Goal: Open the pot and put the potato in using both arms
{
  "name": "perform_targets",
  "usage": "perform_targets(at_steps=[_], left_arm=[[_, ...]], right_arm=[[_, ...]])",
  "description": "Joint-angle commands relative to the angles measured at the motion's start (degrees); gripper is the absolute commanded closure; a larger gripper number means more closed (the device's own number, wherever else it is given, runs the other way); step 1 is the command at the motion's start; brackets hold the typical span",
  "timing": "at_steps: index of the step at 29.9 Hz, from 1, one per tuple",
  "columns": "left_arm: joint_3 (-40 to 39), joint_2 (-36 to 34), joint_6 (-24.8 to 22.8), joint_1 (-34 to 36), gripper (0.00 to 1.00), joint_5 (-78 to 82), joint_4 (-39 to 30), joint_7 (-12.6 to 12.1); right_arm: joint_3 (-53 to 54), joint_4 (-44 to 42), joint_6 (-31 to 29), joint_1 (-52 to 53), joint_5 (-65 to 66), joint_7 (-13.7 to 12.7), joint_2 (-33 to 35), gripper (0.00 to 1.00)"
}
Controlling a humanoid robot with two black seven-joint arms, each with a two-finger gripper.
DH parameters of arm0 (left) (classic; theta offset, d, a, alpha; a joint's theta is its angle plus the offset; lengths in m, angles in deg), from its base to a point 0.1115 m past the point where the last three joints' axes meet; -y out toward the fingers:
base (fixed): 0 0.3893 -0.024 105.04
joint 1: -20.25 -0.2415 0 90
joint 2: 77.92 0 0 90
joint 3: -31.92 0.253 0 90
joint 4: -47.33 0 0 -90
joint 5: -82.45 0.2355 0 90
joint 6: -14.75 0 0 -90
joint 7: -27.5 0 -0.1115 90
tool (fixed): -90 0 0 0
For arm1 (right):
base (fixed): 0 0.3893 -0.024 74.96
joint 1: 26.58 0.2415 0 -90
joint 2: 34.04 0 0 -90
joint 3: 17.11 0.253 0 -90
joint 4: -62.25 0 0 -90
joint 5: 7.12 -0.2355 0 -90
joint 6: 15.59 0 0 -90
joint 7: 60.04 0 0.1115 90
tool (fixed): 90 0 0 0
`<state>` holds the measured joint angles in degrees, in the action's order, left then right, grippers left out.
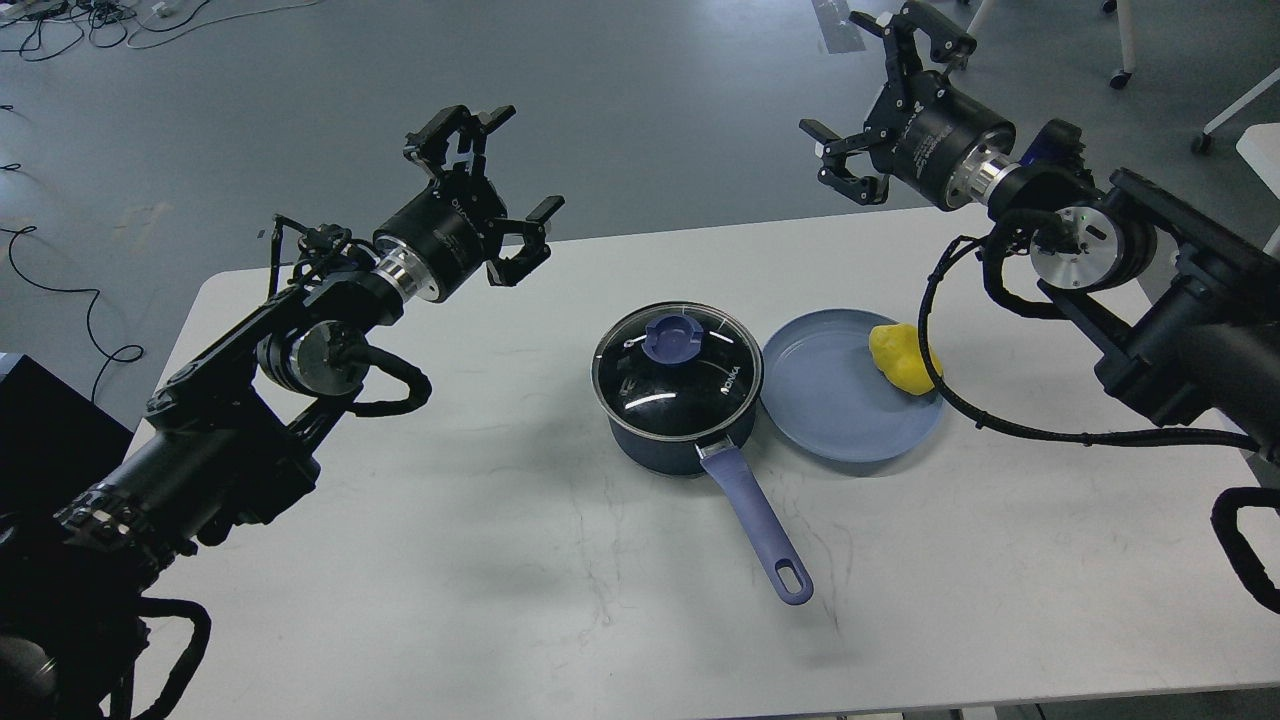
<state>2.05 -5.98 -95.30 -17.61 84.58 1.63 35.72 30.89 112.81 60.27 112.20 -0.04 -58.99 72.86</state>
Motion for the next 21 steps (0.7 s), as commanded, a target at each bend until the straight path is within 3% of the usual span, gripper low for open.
perform_targets(at_steps=[1,9,12,15,19,21], left_arm=[[0.34,-0.14,-0.34,-0.02,0.02,0.77,-0.18,-0.31],[1.04,-0.4,-0.16,0.32,0.02,2.26,-0.27,-0.14],[0.87,-0.14,1.5,0.94,0.02,13.27,-0.27,0.57],[0.78,-0.57,10.08,3.31,0.02,37.06,-1.14,3.55],[1.05,-0.84,18.11,3.58,0.02,53.57,-5.97,5.14],[1.31,-1.36,22.05,2.97,0.02,62.08,-13.06,9.51]], right_arm=[[-0.02,-0.02,-0.02,0.0,0.04,0.0,-0.02,0.0],[0.07,0.06,-0.02,0.0,0.04,0.35,0.07,0.0],[0.07,-0.02,-0.02,-0.08,0.04,0.53,0.07,0.0],[0.77,-0.02,-0.02,-0.17,0.04,0.62,0.59,0.0],[3.66,-0.02,0.25,-0.52,0.04,1.06,2.26,0.0],[4.98,-0.81,0.33,-1.31,0.04,0.97,3.23,0.0]])
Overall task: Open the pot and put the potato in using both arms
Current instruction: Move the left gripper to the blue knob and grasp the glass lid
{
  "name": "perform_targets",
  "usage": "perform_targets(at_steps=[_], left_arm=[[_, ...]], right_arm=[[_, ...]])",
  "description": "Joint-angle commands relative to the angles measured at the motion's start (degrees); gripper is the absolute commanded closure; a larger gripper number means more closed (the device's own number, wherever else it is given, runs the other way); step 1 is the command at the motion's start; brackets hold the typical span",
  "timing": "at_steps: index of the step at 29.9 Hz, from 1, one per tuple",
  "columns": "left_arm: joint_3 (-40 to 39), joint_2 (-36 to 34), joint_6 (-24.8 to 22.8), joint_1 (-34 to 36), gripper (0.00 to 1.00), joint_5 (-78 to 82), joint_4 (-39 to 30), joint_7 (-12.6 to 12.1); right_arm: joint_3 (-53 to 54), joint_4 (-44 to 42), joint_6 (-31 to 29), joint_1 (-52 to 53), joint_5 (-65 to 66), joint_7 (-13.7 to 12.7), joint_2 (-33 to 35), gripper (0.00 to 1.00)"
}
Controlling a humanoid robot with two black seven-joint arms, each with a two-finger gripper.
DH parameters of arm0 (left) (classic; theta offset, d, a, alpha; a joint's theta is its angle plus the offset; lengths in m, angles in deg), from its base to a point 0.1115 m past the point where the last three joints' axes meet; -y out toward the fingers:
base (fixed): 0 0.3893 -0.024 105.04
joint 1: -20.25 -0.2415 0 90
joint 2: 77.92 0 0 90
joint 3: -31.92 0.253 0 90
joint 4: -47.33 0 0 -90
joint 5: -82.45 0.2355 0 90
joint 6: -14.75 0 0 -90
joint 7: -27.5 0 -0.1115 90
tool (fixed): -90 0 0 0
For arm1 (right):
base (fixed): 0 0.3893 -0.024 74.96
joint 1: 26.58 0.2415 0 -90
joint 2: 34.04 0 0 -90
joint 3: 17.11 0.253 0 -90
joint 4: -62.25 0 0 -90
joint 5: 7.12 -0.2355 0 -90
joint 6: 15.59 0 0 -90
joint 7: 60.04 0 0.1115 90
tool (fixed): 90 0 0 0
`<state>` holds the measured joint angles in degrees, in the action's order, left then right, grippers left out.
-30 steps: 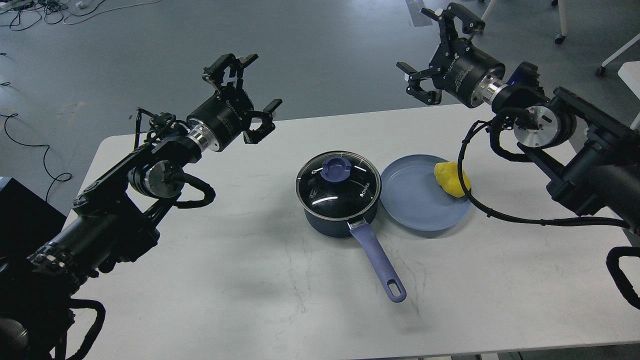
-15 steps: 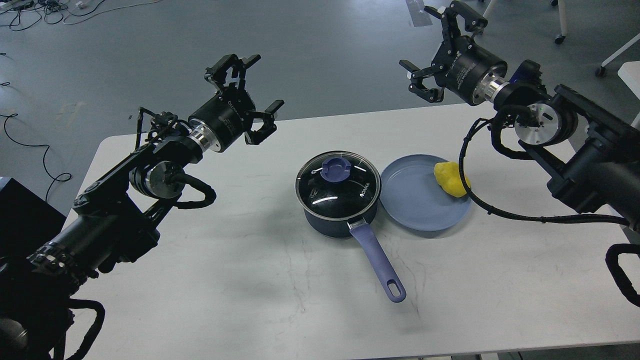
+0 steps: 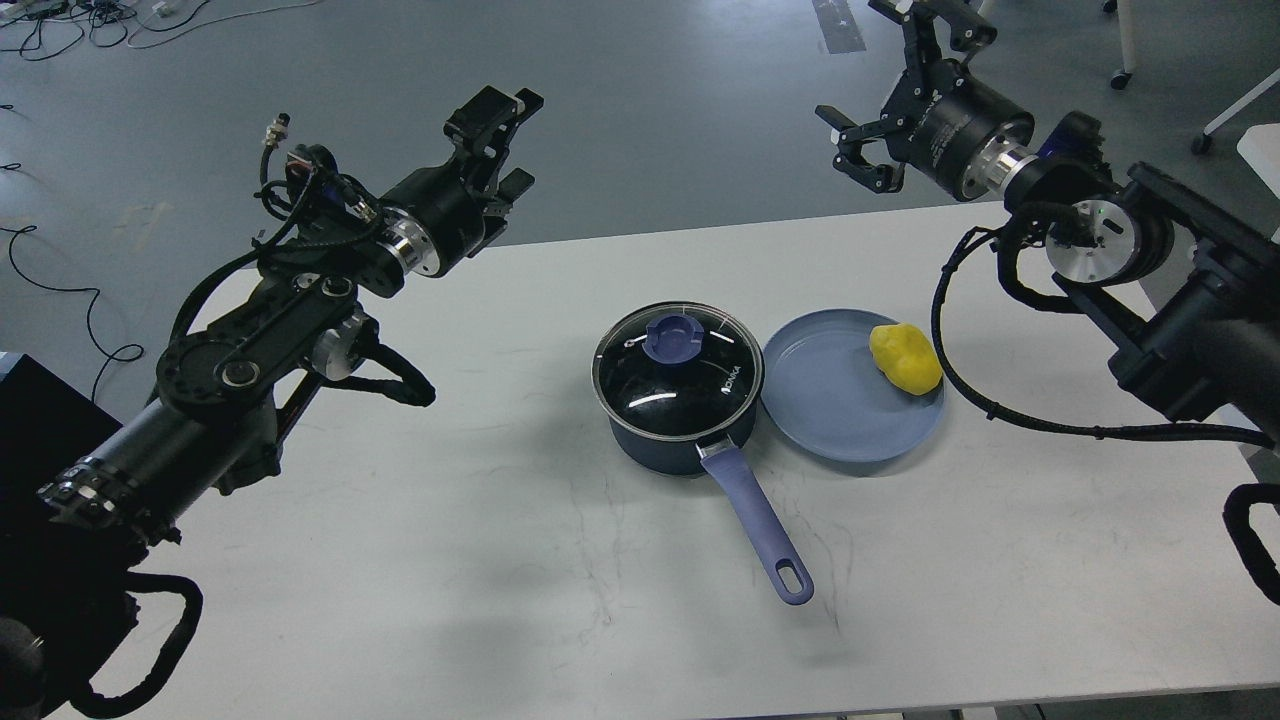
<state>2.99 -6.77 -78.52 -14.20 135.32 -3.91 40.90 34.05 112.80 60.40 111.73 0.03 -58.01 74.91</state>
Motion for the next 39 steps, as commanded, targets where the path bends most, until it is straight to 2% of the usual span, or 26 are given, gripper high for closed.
perform_targets(at_steps=[1,2,5,8,13,17,22,34,39], left_arm=[[0.72,-1.19,6.25,-0.45,0.02,13.64,-9.91,5.57],[2.55,-2.59,8.09,-0.45,0.02,18.1,-13.24,7.5],[9.13,-3.65,11.52,0.34,0.02,29.43,-15.82,8.05],[15.12,-3.31,15.65,1.39,0.02,44.37,-14.07,8.05],[19.97,-2.43,16.8,1.92,0.02,54.95,-12.66,7.96],[23.21,1.51,19.7,2.01,0.02,62.25,-6.62,7.96],[24.02,5.13,19.71,1.66,0.02,63.15,-3.52,8.13],[25.6,5.31,19.71,0.52,0.02,62.18,1.75,9.19],[25.69,4.96,19.53,0.43,0.02,59.55,1.93,9.28]], right_arm=[[2.1,-1.07,0.21,-1.02,-0.12,-0.01,1.35,0.0],[2.8,-1.5,0.21,-1.45,-0.12,-0.09,1.7,0.0],[3.85,-2.65,0.21,-2.33,-0.21,-0.36,2.32,0.0],[4.12,-3.96,0.38,-3.48,-0.21,-0.36,3.28,0.0],[4.12,-5.46,0.39,-4.27,-0.39,-0.1,3.81,0.0],[4.21,-5.64,0.82,-4.27,-0.39,0.26,3.99,0.0],[4.47,-5.55,0.91,-4.27,-0.39,0.26,4.95,0.0],[4.3,-5.55,0.91,-4.45,-0.39,0.26,6.8,0.0],[4.21,-5.46,0.91,-4.53,-0.39,0.34,6.8,0.0]])
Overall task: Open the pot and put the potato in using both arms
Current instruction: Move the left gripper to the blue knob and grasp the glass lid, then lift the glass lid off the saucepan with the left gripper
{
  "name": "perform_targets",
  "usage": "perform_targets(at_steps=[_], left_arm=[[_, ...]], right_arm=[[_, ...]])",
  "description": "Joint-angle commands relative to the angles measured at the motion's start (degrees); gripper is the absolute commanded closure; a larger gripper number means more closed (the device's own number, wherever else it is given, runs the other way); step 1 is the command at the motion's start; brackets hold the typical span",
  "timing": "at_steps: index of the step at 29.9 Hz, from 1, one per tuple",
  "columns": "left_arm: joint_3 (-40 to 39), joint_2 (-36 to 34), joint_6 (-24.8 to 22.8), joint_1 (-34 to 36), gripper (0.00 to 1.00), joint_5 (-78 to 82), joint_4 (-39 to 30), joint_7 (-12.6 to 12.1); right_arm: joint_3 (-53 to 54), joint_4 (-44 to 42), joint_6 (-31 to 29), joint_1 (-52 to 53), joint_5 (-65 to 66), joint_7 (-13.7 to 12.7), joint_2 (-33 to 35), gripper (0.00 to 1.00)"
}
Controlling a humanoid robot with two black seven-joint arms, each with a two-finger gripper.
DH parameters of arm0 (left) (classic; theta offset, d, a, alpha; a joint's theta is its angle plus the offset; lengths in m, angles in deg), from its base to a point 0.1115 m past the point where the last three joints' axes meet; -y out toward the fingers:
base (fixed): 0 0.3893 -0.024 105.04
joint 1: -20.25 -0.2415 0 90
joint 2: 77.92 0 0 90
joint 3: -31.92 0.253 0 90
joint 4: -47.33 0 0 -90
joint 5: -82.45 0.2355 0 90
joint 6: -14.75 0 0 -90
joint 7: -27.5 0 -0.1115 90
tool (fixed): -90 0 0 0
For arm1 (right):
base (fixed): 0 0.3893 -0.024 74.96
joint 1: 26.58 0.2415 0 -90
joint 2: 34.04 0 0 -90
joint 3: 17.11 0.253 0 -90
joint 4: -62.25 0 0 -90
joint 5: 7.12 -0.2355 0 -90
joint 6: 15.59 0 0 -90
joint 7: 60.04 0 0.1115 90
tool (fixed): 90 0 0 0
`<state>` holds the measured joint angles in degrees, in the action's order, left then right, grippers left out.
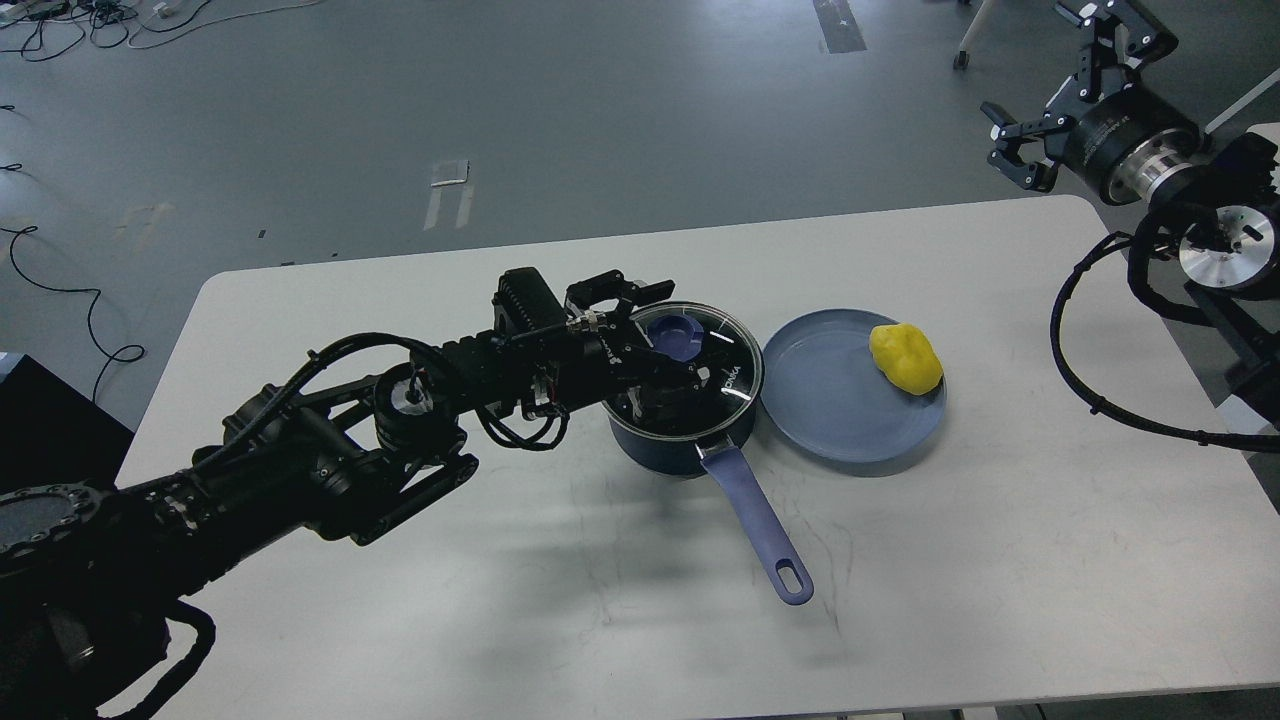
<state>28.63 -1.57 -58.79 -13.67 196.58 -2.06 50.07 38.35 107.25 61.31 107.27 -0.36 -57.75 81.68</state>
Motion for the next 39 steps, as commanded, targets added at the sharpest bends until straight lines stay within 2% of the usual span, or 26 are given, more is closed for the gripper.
perform_targets(at_steps=[1,6,23,27,30,33,35,36,38,39], left_arm=[[0.04,-0.33,-0.29,-0.09,0.02,-2.15,0.08,0.11],[0.04,-0.24,-1.26,-0.61,0.04,-6.8,1.05,0.11],[0.04,-0.16,-0.9,-1.76,0.1,-6.2,1.05,0.11],[2.67,-0.16,-0.64,-1.58,0.11,-6.29,1.05,0.11],[4.0,-0.16,0.76,-1.67,0.29,-6.29,1.05,0.11],[4.09,0.02,0.77,-1.85,0.4,-6.29,1.23,0.11],[4.17,0.02,0.77,-1.76,0.67,-6.29,1.31,0.19],[4.17,0.02,0.77,-1.76,0.75,-6.29,1.31,0.37],[4.09,-0.07,0.77,-1.58,0.86,-6.37,1.4,1.33],[4.09,-0.07,0.77,-1.58,0.87,-6.37,1.49,1.42]], right_arm=[[-0.09,0.09,0.0,-0.08,0.0,0.17,-0.06,0.0],[-0.44,0.09,0.0,-0.16,0.0,0.44,0.03,0.0],[-0.35,0.09,0.0,-0.78,0.0,0.44,0.03,0.0],[-0.44,0.09,0.0,-0.78,0.0,0.44,0.03,0.0],[-0.44,0.09,0.0,-0.87,0.0,0.44,0.03,0.0],[-0.44,0.0,0.08,-0.96,0.0,0.44,0.03,0.0],[-0.44,0.0,0.26,-1.04,0.0,0.44,0.03,0.0],[-0.44,0.0,0.26,-1.04,0.09,0.44,0.03,0.0],[-0.44,0.0,0.35,-1.13,0.09,0.44,0.03,0.0],[-0.44,0.0,0.35,-1.13,0.09,0.44,0.03,0.0]])
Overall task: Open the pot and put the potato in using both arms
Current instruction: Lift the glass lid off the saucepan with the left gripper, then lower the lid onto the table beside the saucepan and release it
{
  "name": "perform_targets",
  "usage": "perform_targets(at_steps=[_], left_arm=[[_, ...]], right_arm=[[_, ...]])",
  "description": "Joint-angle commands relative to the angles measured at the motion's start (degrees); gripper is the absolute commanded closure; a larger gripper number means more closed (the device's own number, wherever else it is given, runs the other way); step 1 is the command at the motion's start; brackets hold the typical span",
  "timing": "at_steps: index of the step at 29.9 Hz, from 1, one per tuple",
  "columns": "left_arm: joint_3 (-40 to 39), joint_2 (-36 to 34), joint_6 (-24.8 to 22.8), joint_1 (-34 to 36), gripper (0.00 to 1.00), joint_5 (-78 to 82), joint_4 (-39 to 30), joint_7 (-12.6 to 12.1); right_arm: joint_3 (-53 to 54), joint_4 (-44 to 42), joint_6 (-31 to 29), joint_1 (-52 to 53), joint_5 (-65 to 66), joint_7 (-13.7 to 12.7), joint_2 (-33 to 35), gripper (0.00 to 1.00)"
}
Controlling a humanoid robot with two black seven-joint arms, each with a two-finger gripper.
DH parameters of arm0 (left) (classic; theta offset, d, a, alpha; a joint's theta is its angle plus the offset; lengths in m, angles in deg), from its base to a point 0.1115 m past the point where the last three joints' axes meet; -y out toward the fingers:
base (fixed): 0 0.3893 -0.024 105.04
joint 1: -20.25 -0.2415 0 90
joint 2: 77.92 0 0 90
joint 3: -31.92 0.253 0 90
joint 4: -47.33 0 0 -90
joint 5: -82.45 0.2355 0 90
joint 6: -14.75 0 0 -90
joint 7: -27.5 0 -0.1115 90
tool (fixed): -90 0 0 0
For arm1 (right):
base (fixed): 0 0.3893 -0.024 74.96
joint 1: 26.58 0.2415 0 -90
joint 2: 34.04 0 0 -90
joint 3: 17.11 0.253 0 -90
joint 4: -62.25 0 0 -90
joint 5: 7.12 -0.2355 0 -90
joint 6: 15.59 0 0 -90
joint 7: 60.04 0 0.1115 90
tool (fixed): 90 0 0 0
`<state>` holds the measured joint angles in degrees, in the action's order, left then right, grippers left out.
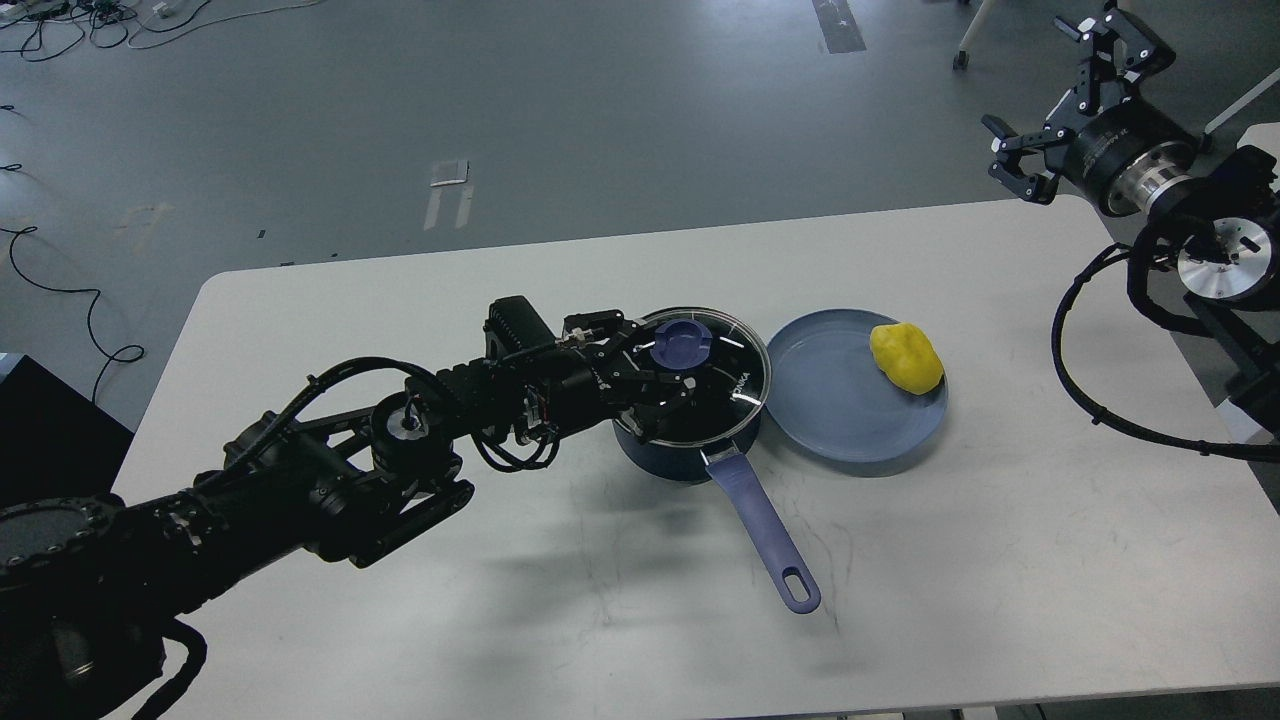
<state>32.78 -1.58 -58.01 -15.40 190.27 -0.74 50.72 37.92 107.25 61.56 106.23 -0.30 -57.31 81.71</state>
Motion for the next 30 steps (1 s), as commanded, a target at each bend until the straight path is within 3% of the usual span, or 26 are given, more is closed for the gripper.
perform_targets(at_steps=[1,11,14,21,25,27,30], left_arm=[[-0.07,-0.23,0.07,0.23,0.88,-0.16,0.17,0.86],[-0.77,-4.19,0.43,1.11,0.87,-1.65,-0.89,2.53],[-1.04,-5.59,1.56,4.26,0.87,-4.63,-1.33,3.06],[-0.42,-13.32,2.97,7.79,0.87,-7.28,-1.24,3.94],[0.11,-16.05,6.22,6.39,0.87,-6.92,-1.24,4.78],[0.98,-19.12,9.9,2.19,0.87,-7.19,-1.15,4.78],[1.07,-21.59,10.76,-0.9,0.87,-7.36,-1.15,4.78]], right_arm=[[-0.1,0.0,0.1,-0.09,0.04,0.0,0.0,0.0],[-0.19,-0.09,0.1,-0.09,0.04,0.0,0.0,0.0],[-0.19,0.0,0.1,-0.09,0.04,0.0,-0.09,0.0],[-0.54,0.09,0.1,0.0,0.04,0.0,-0.17,0.0],[-0.63,0.09,0.1,0.0,0.04,0.0,-0.61,0.0],[-0.63,0.09,0.1,0.0,0.04,0.0,-0.61,0.0],[-0.71,0.09,0.1,0.0,0.12,0.0,-0.53,0.0]])
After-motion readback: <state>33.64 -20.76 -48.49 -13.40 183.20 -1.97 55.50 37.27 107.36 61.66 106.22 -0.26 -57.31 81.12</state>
